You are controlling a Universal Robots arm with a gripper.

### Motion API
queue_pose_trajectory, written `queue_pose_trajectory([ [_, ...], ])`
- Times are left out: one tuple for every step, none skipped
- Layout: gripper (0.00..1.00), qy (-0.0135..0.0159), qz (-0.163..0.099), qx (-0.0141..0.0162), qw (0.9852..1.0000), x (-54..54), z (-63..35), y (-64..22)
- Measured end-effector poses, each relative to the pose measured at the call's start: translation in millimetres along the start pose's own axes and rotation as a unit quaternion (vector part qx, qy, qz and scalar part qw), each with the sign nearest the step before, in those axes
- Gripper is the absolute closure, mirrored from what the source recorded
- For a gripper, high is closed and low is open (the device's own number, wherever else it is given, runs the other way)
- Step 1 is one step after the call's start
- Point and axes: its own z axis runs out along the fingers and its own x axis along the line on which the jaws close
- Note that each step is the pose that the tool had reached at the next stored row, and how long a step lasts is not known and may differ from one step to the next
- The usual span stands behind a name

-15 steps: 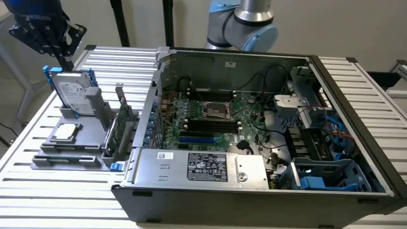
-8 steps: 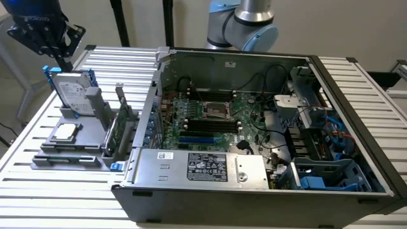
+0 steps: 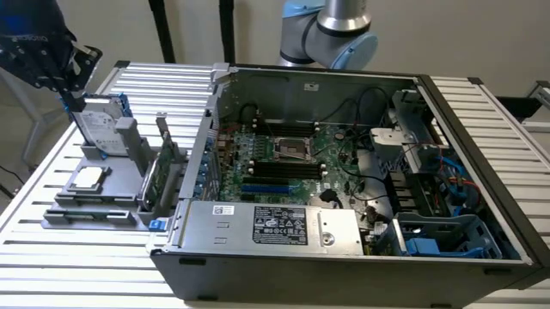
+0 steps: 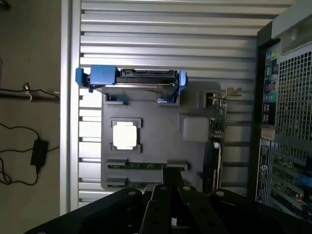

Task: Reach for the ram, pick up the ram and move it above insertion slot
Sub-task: 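Reach for the ram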

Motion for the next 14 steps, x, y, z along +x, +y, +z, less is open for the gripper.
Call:
queue_pose_trajectory([
  [0.89,0.0,0.0,0.0,1.0,0.3,0.4,-4.1],
  [0.89,0.0002,0.0,0.0,1.0,0.4,0.7,-8.2],
  [0.89,0.0005,0.0,0.0,1.0,0.6,1.1,-12.6],
  [0.89,0.0008,0.0,0.0,1.0,0.7,1.4,-16.6],
  [0.89,0.001,0.0,-0.0001,1.0,0.8,1.8,-20.4],
  [0.89,0.0013,0.0,-0.0001,1.0,1.0,2.2,-24.2],
  [0.89,0.0016,0.0,-0.0001,1.0,1.1,2.5,-28.2],
  [0.89,0.002,0.0,-0.0001,1.0,1.1,2.8,-31.9],
  [0.89,0.0025,0.0,-0.0001,1.0,1.2,3.3,-35.2],
  [0.89,0.003,0.0,-0.0001,1.0,1.3,3.8,-38.5],
  [0.89,0.0034,0.0,-0.0001,1.0,1.4,4.4,-41.1],
  [0.89,0.0037,0.0,-0.0001,1.0,1.7,5.2,-43.5],
  [0.89,0.0038,0.0,-0.0001,1.0,2.0,6.0,-45.0],
  [0.89,0.0039,0.0,-0.0001,1.0,2.4,7.0,-46.2],
])
